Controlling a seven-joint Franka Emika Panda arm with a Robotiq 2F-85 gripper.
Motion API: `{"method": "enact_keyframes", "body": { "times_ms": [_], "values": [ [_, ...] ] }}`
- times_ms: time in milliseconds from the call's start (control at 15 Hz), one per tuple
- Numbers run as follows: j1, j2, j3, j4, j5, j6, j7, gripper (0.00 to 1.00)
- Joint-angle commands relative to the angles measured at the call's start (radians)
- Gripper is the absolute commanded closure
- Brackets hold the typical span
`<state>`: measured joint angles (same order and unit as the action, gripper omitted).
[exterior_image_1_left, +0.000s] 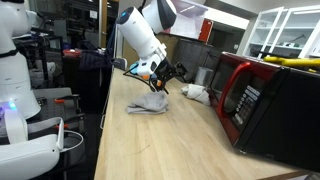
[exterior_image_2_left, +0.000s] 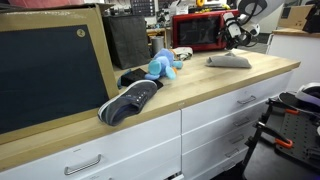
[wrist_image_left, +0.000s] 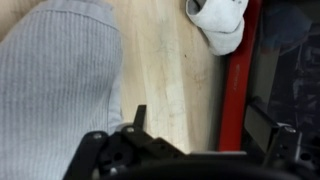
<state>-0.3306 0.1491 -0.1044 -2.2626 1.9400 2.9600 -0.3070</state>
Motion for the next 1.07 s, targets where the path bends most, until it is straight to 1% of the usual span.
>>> {"method": "enact_keyframes", "body": {
  "times_ms": [0,133,333,400,533,600,667,933,1000],
  "values": [
    [0.015,-0.055,0.035,-0.110,-0.291,-0.080,0.203,0.00],
    [0.021,-0.074,0.033,-0.158,-0.480,-0.138,0.283,0.00],
    [0.033,-0.089,0.003,-0.198,-0.759,-0.220,0.362,0.00],
    [0.060,-0.095,-0.037,-0.203,-0.844,-0.253,0.373,0.00],
    [0.062,-0.103,-0.068,-0.190,-1.024,-0.310,0.390,0.00],
    [0.063,-0.117,-0.084,-0.179,-1.109,-0.332,0.393,0.00],
    [0.062,-0.143,-0.101,-0.167,-1.199,-0.357,0.421,0.00],
    [0.055,-0.215,-0.130,-0.138,-1.428,-0.461,0.409,0.00],
    [0.057,-0.225,-0.132,-0.128,-1.469,-0.488,0.401,0.00]
  ]
}}
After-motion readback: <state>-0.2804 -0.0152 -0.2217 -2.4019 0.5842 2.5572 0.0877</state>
